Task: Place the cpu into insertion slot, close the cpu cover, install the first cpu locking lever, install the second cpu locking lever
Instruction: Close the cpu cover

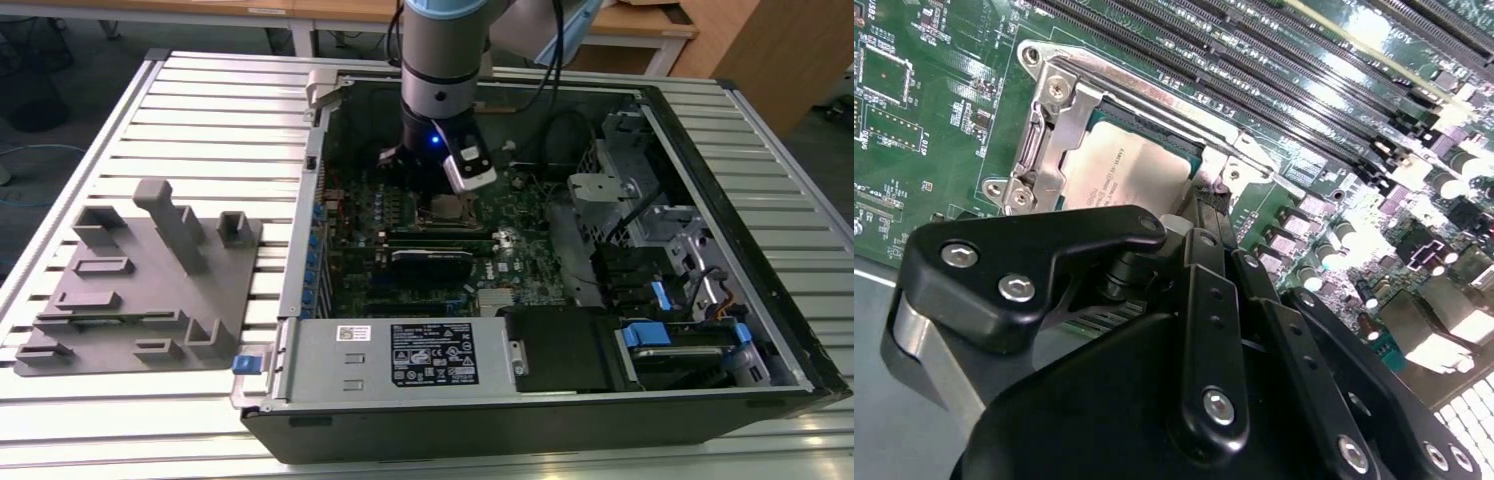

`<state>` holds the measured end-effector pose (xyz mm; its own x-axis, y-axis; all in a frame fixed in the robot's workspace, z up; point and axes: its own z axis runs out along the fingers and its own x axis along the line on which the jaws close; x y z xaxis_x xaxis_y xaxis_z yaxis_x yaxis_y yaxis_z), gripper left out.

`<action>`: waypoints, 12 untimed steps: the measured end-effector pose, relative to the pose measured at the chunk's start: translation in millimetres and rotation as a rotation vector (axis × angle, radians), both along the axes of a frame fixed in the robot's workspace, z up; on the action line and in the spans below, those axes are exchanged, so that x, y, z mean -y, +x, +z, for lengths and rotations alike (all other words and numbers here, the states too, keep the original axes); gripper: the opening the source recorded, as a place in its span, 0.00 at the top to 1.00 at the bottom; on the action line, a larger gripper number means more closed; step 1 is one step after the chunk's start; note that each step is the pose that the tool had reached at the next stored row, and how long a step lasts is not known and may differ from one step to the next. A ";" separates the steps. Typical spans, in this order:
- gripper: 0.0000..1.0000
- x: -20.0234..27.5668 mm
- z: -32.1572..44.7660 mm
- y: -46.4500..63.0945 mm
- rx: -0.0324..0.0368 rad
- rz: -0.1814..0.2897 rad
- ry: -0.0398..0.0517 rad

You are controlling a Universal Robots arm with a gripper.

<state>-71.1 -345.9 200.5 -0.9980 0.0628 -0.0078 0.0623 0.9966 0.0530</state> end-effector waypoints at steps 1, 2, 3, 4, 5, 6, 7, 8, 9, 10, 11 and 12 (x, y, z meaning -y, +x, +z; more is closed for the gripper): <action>0.90 0.0 0.8 0.0 0.0000 0.000 0.0000; 0.90 0.0 1.6 0.0 0.0000 0.000 -0.0001; 0.90 0.0 2.4 0.0 -0.0001 0.000 -0.0002; 0.90 0.0 3.2 0.0 0.0000 0.000 -0.0002; 0.90 0.0 4.0 0.0 -0.0001 0.000 -0.0002; 0.90 0.1 4.9 0.0 -0.0001 0.000 -0.0003; 0.90 0.1 5.7 0.0 -0.0001 0.000 -0.0002; 0.90 0.1 6.5 0.0 -0.0001 0.000 -0.0002; 0.90 0.0 7.4 0.0 -0.0001 0.000 -0.0002; 0.90 0.0 8.8 0.0 -0.0001 0.000 -0.0003; 0.90 0.0 10.1 0.0 -0.0001 0.000 -0.0002; 0.90 0.1 11.7 0.0 -0.0001 0.000 -0.0002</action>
